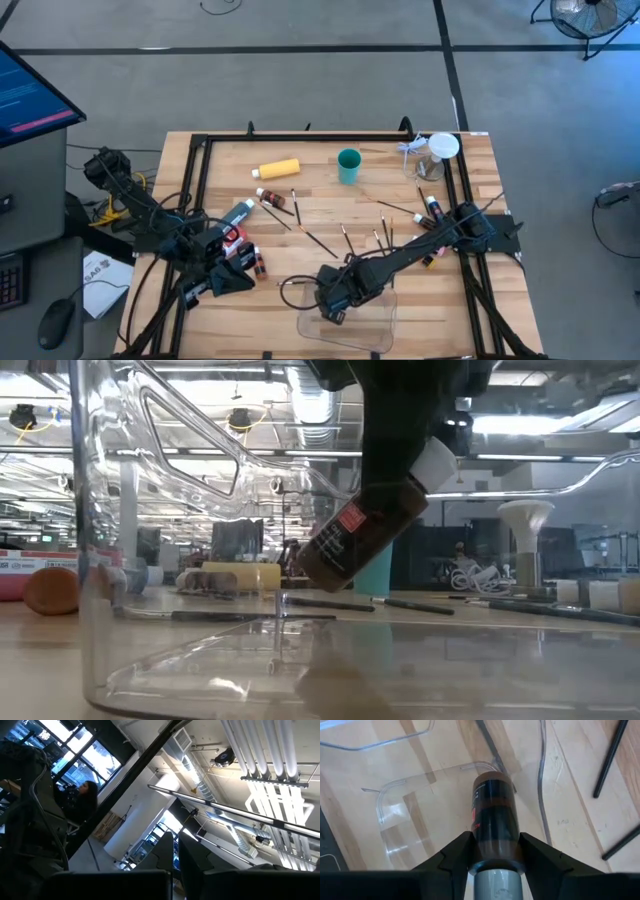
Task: Pick & Place Paint Supplies
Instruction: Put the black paint bottle into the transparent bin
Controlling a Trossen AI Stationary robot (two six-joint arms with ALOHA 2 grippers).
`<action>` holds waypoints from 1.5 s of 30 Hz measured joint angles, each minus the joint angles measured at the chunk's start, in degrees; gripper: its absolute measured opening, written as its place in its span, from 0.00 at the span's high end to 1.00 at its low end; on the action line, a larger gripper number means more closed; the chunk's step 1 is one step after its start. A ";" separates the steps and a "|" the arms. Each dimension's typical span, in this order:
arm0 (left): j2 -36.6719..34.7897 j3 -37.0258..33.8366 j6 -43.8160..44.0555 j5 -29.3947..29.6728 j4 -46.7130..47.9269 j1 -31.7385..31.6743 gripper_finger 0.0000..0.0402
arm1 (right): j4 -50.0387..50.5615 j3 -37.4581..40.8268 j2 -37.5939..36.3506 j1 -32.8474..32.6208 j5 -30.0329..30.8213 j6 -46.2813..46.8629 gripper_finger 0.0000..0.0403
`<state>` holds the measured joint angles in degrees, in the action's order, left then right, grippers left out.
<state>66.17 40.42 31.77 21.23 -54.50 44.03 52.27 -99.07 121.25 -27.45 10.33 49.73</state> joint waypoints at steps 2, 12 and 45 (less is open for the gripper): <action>0.00 0.00 0.00 0.00 0.00 0.02 1.00 | 0.04 0.00 0.00 -0.41 0.05 0.76 0.62; 0.04 0.00 -0.09 0.07 0.02 0.47 1.00 | -2.29 -0.47 4.15 -2.90 -2.85 7.51 0.65; 0.04 0.00 -0.36 0.22 0.02 1.92 1.00 | -6.59 -0.33 6.45 -2.99 -1.42 -0.08 0.57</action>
<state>66.22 40.42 31.40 21.45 -54.48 45.95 45.68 -99.39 127.70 -30.45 8.91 49.65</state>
